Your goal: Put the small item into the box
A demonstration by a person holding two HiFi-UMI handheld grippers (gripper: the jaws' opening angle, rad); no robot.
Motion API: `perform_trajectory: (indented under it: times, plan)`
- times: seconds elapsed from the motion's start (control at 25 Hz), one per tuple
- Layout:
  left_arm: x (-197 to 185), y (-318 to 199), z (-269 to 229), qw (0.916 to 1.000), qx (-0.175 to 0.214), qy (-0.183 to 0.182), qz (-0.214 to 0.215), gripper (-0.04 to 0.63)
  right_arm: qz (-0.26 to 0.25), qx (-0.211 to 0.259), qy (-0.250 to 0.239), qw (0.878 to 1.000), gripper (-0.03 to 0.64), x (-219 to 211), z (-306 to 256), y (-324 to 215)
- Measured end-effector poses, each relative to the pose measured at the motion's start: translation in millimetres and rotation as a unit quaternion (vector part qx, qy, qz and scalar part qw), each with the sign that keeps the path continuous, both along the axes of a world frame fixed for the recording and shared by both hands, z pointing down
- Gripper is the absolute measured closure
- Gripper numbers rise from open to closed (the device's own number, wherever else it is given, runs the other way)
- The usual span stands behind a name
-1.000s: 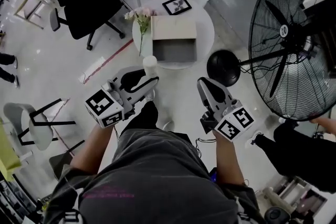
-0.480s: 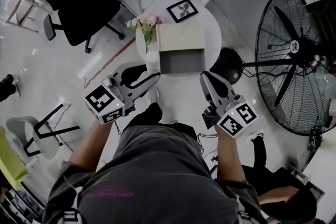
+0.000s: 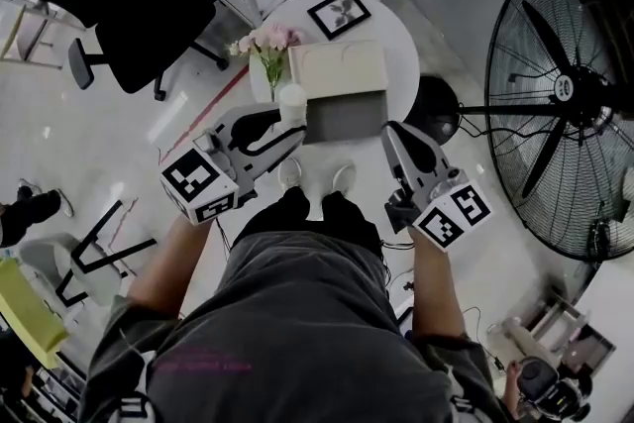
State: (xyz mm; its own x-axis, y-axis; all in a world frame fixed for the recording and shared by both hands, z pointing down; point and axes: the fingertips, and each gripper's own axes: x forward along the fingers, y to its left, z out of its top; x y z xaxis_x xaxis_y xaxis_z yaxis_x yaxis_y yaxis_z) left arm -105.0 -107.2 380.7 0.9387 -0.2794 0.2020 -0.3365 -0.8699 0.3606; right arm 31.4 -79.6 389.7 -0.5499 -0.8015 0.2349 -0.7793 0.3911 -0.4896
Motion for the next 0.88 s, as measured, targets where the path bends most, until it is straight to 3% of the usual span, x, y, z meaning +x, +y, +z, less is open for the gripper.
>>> perform_trajectory:
  times: [0.44, 0.88]
  plan:
    - [51, -23, 50, 0.9989, -0.022, -0.042, -0.005, 0.46, -0.006, -0.018, -0.021, 1.0, 0.595, 50, 34, -30]
    - [126, -17, 138, 0.9896, -0.057, -0.132, 0.015, 0.46, -0.033, -0.054, -0.046, 0.997, 0.595, 105, 89, -50]
